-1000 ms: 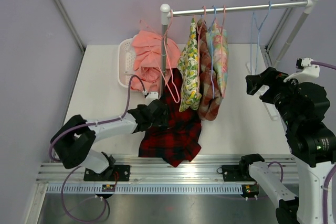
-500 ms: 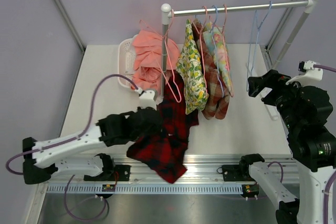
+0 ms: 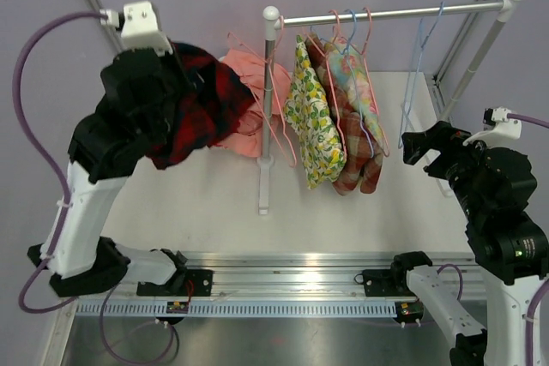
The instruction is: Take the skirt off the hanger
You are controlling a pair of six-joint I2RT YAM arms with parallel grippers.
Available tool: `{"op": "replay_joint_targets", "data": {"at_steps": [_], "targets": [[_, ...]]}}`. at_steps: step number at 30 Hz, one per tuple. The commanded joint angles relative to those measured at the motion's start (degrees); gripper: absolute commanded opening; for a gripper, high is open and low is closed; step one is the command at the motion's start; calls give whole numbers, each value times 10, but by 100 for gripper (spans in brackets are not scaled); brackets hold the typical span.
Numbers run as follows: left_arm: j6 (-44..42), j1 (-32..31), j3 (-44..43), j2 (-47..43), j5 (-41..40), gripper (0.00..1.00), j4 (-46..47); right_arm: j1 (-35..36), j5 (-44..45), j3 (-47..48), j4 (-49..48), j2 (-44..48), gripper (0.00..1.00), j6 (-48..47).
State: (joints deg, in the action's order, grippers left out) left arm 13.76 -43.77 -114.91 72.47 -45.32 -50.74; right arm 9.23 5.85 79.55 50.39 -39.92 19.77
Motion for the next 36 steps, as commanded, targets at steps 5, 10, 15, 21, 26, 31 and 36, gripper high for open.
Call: {"op": "replay_joint_targets", "data": {"at_steps": [5, 10, 15, 21, 26, 31, 36], "targets": [[-143, 116, -286, 250, 120, 0, 175, -2, -19, -27, -16, 9, 99, 4], [-72, 152, -134, 277, 133, 0, 235, -2, 3, -23, -8, 16, 99, -17], [14, 162, 115, 225, 103, 0, 323, -2, 7, -20, -6, 13, 99, -21], [78, 193, 225, 178, 111, 99, 313, -2, -9, -20, -9, 5, 99, -12], [46, 193, 199, 119, 102, 99, 285, -2, -5, -9, -19, -1, 100, -16], [24, 183, 156, 31, 124, 99, 245, -2, -76, 30, -79, -24, 99, -39], [17, 143, 158, -40, 125, 99, 178, -1, -152, 80, -148, -77, 99, -26]]}}
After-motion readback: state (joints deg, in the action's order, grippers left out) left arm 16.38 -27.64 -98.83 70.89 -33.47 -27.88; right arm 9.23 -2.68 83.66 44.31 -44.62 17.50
